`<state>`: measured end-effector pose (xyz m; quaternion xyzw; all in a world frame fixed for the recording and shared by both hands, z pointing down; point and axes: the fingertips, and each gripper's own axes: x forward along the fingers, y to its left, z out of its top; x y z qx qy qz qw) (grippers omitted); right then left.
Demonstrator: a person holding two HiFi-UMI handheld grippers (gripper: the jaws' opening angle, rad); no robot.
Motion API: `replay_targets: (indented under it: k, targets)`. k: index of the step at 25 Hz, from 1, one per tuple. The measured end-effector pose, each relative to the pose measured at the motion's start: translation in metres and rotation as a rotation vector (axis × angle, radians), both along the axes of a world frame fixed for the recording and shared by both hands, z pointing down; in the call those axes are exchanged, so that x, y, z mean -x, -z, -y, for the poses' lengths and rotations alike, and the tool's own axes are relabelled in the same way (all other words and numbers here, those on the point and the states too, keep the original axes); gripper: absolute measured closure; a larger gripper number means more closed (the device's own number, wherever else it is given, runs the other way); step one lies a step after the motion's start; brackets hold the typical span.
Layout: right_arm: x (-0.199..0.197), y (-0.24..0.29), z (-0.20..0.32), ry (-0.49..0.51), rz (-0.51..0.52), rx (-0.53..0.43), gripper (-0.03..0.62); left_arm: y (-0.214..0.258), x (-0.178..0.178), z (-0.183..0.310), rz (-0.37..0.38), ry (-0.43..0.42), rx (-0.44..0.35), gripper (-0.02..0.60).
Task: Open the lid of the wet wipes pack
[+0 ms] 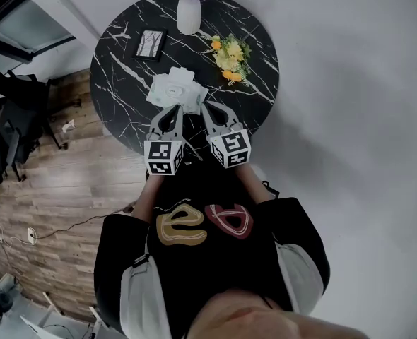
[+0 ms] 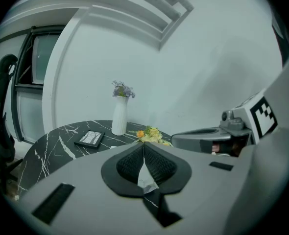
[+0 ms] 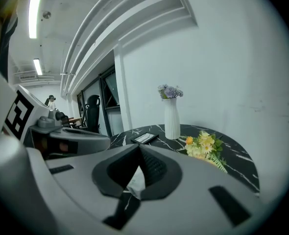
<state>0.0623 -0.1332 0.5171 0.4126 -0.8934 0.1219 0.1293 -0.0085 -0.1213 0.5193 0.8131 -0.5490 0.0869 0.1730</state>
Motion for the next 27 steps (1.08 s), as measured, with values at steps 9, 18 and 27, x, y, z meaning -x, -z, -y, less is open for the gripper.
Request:
replay_targets:
  k: [9,18,27]
  targets:
    - [0.002,-0.003,-0.007,0.007,-0.026,0.0,0.583,0.002,-0.001,-0.004,0.029,-0.002,-0.002,0.563]
    - [-0.002,-0.012,-0.016,0.025,-0.057,0.018,0.583,-0.005,-0.006,-0.012,0.041,-0.011,0.02,0.563]
    - [0.003,-0.016,-0.024,0.071,-0.062,0.013,0.585,-0.013,-0.002,-0.022,0.071,0.012,0.043,0.563]
